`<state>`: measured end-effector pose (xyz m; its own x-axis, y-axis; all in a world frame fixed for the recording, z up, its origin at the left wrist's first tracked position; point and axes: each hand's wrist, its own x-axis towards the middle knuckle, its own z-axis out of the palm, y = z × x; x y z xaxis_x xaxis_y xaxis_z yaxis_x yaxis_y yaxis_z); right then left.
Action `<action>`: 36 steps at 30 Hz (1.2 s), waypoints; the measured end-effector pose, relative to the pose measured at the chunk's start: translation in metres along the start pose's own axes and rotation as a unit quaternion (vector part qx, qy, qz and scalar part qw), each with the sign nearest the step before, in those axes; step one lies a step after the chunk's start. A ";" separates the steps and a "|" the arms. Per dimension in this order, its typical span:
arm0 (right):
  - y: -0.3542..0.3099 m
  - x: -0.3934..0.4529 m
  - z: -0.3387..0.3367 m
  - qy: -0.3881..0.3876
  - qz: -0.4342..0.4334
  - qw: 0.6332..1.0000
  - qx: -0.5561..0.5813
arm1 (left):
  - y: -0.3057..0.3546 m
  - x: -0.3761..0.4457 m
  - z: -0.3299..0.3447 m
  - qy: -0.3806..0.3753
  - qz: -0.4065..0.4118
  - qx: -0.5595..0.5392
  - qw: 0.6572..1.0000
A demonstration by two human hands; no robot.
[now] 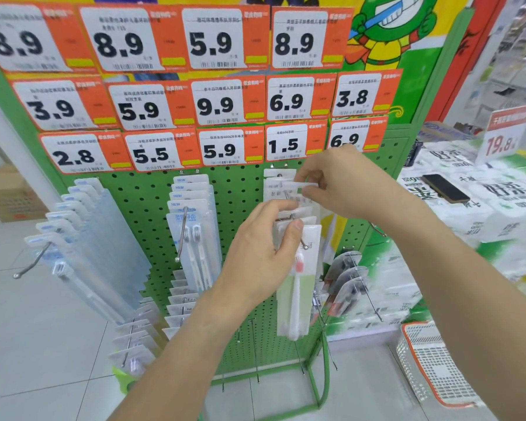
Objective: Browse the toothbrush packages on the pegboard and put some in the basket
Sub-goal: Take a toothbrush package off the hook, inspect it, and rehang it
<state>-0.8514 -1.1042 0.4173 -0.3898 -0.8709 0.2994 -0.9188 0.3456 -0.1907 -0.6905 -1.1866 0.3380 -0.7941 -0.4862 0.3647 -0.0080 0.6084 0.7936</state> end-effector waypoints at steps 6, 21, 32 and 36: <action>0.004 -0.018 -0.004 0.074 0.001 0.997 -0.006 | 0.000 0.000 -0.001 0.004 0.003 -0.003 1.000; -0.007 -0.063 -0.005 0.372 0.017 0.915 0.157 | 0.010 -0.005 -0.006 0.073 0.020 -0.007 0.997; -0.060 -0.094 -0.020 0.248 -0.034 0.921 0.298 | 0.063 -0.034 -0.035 0.137 0.058 -0.213 0.966; -0.084 -0.103 0.015 0.165 0.026 0.875 0.454 | 0.045 -0.050 -0.039 0.113 0.008 -0.236 0.965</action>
<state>-0.7336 -1.0488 0.3887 -0.5637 -0.6616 0.4944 -0.5291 -0.1704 -0.8313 -0.6273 -1.1595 0.3740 -0.6380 -0.6360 0.4341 0.3245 0.2893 0.9006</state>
